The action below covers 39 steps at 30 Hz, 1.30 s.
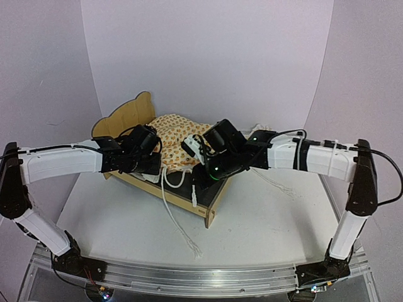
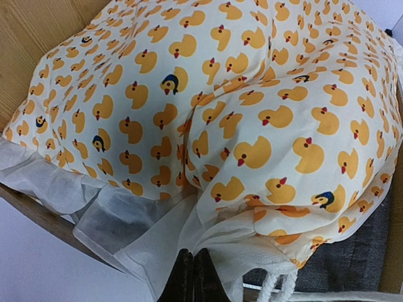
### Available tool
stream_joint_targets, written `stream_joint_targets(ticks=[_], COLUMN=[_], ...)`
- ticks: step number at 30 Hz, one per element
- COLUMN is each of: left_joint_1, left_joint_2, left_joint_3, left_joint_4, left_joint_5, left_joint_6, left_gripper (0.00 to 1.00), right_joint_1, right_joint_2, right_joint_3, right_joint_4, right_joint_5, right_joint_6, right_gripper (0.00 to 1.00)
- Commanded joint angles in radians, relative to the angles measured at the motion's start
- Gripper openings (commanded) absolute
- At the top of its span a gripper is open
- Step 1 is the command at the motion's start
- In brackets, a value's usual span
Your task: Set up the pet bed
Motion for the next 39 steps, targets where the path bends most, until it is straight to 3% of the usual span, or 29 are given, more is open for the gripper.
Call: stream_joint_targets(ticks=[1, 11, 25, 39], left_joint_1=[0.014, 0.015, 0.016, 0.016], left_joint_2=[-0.043, -0.022, -0.02, -0.018], left_joint_3=[0.051, 0.047, 0.034, 0.031], left_joint_4=[0.045, 0.055, 0.065, 0.064], left_joint_5=[-0.064, -0.037, -0.013, -0.011], left_joint_6=[-0.008, -0.001, -0.003, -0.004], left_gripper=[0.0, 0.0, 0.0, 0.0], right_joint_1=[0.001, 0.0, -0.02, -0.02], right_joint_2=[0.091, 0.121, 0.21, 0.204], right_joint_3=[0.11, 0.189, 0.272, 0.263], right_joint_4=[-0.087, -0.117, -0.126, -0.118], right_joint_5=[0.08, 0.162, 0.166, -0.001], right_joint_6=[-0.114, -0.167, -0.213, -0.058], right_gripper=[0.0, 0.0, 0.0, 0.0])
